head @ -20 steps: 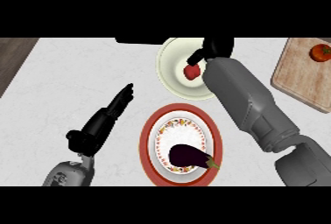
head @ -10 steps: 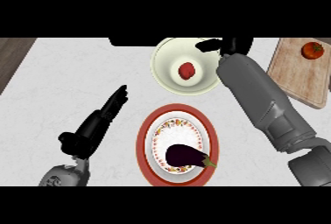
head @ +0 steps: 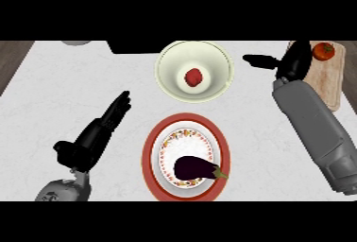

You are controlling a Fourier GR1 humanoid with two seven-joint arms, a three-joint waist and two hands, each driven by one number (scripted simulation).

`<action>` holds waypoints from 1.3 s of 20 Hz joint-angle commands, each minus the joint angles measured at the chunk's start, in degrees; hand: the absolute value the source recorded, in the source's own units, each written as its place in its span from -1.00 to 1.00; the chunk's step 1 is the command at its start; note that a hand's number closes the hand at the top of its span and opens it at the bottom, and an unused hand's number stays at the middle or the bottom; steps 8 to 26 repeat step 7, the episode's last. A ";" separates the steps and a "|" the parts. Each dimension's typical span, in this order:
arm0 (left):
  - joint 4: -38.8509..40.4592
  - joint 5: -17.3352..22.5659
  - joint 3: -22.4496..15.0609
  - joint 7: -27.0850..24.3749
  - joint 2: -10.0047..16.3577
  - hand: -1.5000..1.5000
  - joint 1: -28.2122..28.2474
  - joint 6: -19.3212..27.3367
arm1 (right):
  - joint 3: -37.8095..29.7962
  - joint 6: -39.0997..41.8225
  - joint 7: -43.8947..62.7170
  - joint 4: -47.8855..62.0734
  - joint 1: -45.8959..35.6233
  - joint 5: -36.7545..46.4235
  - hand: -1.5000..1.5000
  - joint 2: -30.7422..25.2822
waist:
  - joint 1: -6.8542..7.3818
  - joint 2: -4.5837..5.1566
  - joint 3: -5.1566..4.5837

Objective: Pick the bell pepper from the plate and place it in the bowl

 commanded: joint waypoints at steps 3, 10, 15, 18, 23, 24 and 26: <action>1.45 0.51 1.72 -1.91 0.39 0.00 0.43 -0.63 | -2.77 4.04 -5.09 -19.53 18.26 -5.33 -1.00 -7.01 | -0.69 0.02 -0.01; -0.82 -0.50 0.26 -1.43 -0.02 0.00 2.47 -0.52 | -3.75 9.45 -4.40 -33.83 29.42 -9.07 -1.00 -11.08 | -0.41 0.00 -0.03; -0.82 -0.50 0.26 -1.43 -0.02 0.00 2.47 -0.52 | -3.75 9.45 -4.40 -33.83 29.42 -9.07 -1.00 -11.08 | -0.41 0.00 -0.03; -0.82 -0.50 0.26 -1.43 -0.02 0.00 2.47 -0.52 | -3.75 9.45 -4.40 -33.83 29.42 -9.07 -1.00 -11.08 | -0.41 0.00 -0.03; -0.82 -0.50 0.26 -1.43 -0.02 0.00 2.47 -0.52 | -3.75 9.45 -4.40 -33.83 29.42 -9.07 -1.00 -11.08 | -0.41 0.00 -0.03; -0.82 -0.50 0.26 -1.43 -0.02 0.00 2.47 -0.52 | -3.75 9.45 -4.40 -33.83 29.42 -9.07 -1.00 -11.08 | -0.41 0.00 -0.03; -0.82 -0.50 0.26 -1.43 -0.02 0.00 2.47 -0.52 | -3.75 9.45 -4.40 -33.83 29.42 -9.07 -1.00 -11.08 | -0.41 0.00 -0.03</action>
